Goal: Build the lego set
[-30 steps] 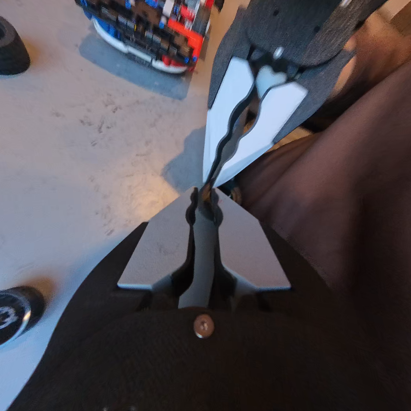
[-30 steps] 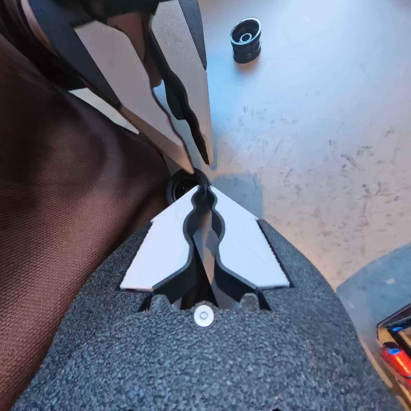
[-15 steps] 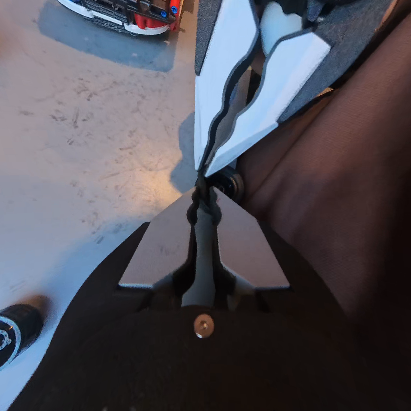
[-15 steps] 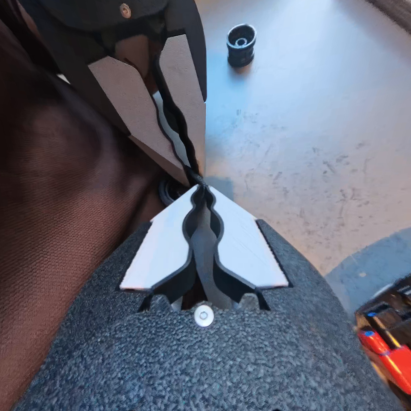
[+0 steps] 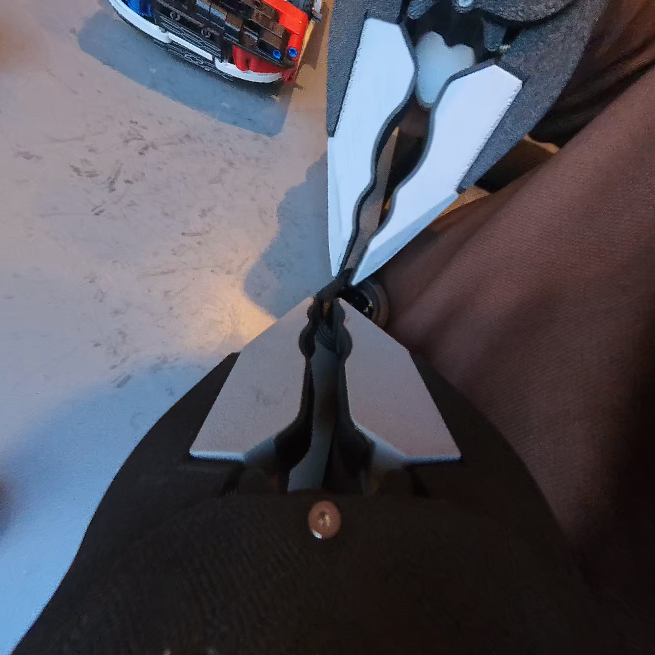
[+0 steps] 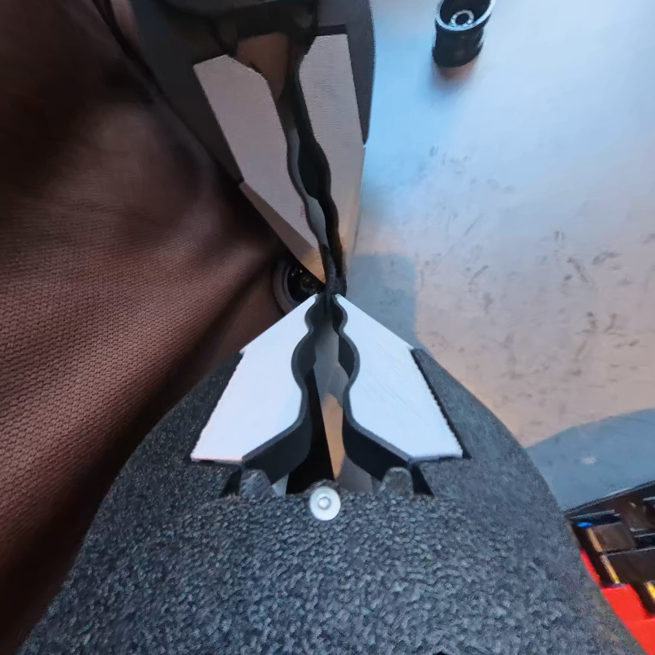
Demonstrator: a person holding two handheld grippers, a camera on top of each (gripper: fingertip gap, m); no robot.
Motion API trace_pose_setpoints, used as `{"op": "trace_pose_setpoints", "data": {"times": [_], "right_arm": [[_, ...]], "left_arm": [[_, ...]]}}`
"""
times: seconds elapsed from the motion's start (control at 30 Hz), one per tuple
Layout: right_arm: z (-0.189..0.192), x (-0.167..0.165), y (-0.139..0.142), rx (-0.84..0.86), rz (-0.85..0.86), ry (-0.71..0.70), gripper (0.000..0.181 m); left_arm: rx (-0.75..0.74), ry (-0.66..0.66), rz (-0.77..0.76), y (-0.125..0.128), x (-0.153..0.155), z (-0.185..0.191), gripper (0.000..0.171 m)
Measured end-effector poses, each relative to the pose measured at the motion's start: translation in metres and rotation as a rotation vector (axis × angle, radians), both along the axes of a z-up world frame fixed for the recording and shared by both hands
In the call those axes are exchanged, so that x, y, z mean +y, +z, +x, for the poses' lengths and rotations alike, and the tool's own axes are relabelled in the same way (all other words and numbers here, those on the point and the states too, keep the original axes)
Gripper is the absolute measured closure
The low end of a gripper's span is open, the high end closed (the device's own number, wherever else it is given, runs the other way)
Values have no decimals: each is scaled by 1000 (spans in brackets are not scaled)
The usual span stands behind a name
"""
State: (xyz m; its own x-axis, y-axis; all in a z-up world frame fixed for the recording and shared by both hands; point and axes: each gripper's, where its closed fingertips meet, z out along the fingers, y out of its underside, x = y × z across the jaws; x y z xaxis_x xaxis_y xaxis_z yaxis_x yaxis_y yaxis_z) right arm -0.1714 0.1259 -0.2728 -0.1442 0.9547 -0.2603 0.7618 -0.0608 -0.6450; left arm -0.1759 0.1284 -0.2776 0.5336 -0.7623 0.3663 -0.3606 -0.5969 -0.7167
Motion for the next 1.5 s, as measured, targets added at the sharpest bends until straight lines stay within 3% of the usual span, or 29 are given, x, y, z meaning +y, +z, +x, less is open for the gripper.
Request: {"op": "trace_pose_setpoints", "data": {"times": [0.1,0.13,0.27,0.33,0.4,0.57,0.67,0.73,0.77,0.87,1.03,1.13,1.2,1.3,1.4,1.5], "right_arm": [[1,-1,5,-2,-26,31,172],[2,3,9,14,-41,18,181],[0,13,29,103,30,-30,181],[1,13,20,25,26,-77,180],[4,10,5,-63,-19,-122,164],[-3,4,2,-29,-180,-240,181],[-6,4,5,-15,-243,-293,181],[-8,6,12,7,-312,-332,166],[-8,9,12,12,-325,-349,171],[-6,9,3,-32,-269,-357,181],[-9,11,2,-51,-204,-351,181],[-10,12,3,-69,-158,-345,181],[-11,11,3,-65,-174,-341,181],[-12,11,3,-53,-170,-338,181],[-11,10,4,-57,-169,-348,179],[-7,9,0,-67,-179,-372,176]], "left_arm": [[0,4,-2,0,1,-3,167],[18,4,8,0,2,-6,167],[36,-4,5,0,3,-8,167],[51,1,11,0,4,-8,167],[62,14,22,0,4,-9,165],[87,88,65,0,8,-16,167],[123,114,114,0,10,-18,168],[141,126,142,0,11,-18,167],[149,135,156,0,11,-17,167],[136,162,161,0,12,-16,167],[133,207,180,0,12,-18,167],[136,173,175,2,11,-19,163],[171,157,184,3,16,-24,151],[157,23,182,6,12,-12,146],[225,-100,194,-1,10,-7,156],[235,-134,208,0,10,-8,165]]}}
